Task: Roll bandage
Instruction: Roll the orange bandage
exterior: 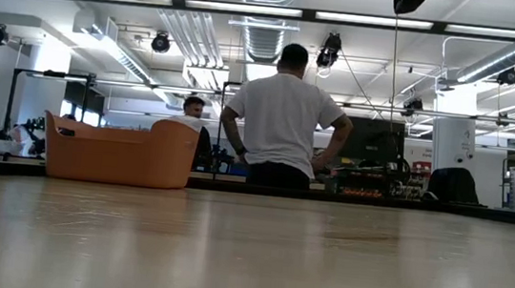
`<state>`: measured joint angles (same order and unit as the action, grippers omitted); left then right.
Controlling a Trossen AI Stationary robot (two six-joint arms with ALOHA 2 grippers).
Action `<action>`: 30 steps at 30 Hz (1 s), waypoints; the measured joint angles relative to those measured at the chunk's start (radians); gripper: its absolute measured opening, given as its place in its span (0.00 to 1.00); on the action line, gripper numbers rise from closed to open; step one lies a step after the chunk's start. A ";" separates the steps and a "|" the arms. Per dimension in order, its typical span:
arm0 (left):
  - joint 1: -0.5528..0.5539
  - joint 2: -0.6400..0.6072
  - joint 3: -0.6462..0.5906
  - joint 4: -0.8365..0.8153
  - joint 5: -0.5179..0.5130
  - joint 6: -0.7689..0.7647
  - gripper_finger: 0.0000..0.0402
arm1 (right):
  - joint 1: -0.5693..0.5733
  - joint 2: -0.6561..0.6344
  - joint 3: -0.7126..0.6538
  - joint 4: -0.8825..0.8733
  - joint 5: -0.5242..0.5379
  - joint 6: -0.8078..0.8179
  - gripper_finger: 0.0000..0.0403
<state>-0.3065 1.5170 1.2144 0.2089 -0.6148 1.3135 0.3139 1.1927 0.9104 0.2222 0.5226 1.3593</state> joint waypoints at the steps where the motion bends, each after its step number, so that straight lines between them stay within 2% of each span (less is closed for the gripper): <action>1: 0.000 0.000 0.000 0.000 -0.003 -0.006 0.05 | 0.000 0.000 0.000 0.000 0.001 0.005 0.54; 4: 0.002 0.001 0.000 -0.004 -0.014 -0.017 0.11 | 0.001 0.000 0.000 0.005 0.006 0.009 0.45; 10: 0.001 0.002 0.000 -0.007 -0.025 -0.053 0.27 | 0.002 -0.004 0.000 0.007 0.013 -0.043 0.20; 12: -0.008 0.002 0.000 -0.002 -0.061 -0.078 0.32 | 0.002 -0.009 0.000 0.016 0.012 -0.079 0.20; 15: -0.023 -0.003 0.002 -0.026 -0.173 -0.135 0.39 | 0.001 -0.035 -0.001 0.029 0.022 -0.179 0.20; 18: -0.034 -0.009 0.000 -0.145 -0.332 -0.205 0.43 | 0.004 -0.087 0.006 0.061 0.008 -0.282 0.20; 22: -0.044 -0.022 -0.002 -0.315 -0.395 -0.394 0.45 | 0.003 -0.138 0.008 0.046 0.010 -0.430 0.20; 24: -0.045 -0.037 -0.002 -0.373 -0.387 -0.508 0.44 | 0.002 -0.160 0.006 0.038 -0.012 -0.515 0.20; 26: -0.043 -0.043 -0.002 -0.388 -0.320 -0.611 0.42 | 0.003 -0.184 0.011 0.049 -0.062 -0.611 0.20; 28: -0.041 -0.052 -0.002 -0.381 -0.172 -0.692 0.40 | 0.002 -0.197 0.016 0.054 -0.143 -0.742 0.20; 30: -0.037 -0.058 -0.002 -0.323 0.025 -0.746 0.38 | 0.002 -0.200 0.024 0.051 -0.233 -0.880 0.20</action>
<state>-0.3437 1.4591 1.2127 -0.1143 -0.5900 0.5674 0.3161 0.9930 0.9343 0.2735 0.2900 0.4792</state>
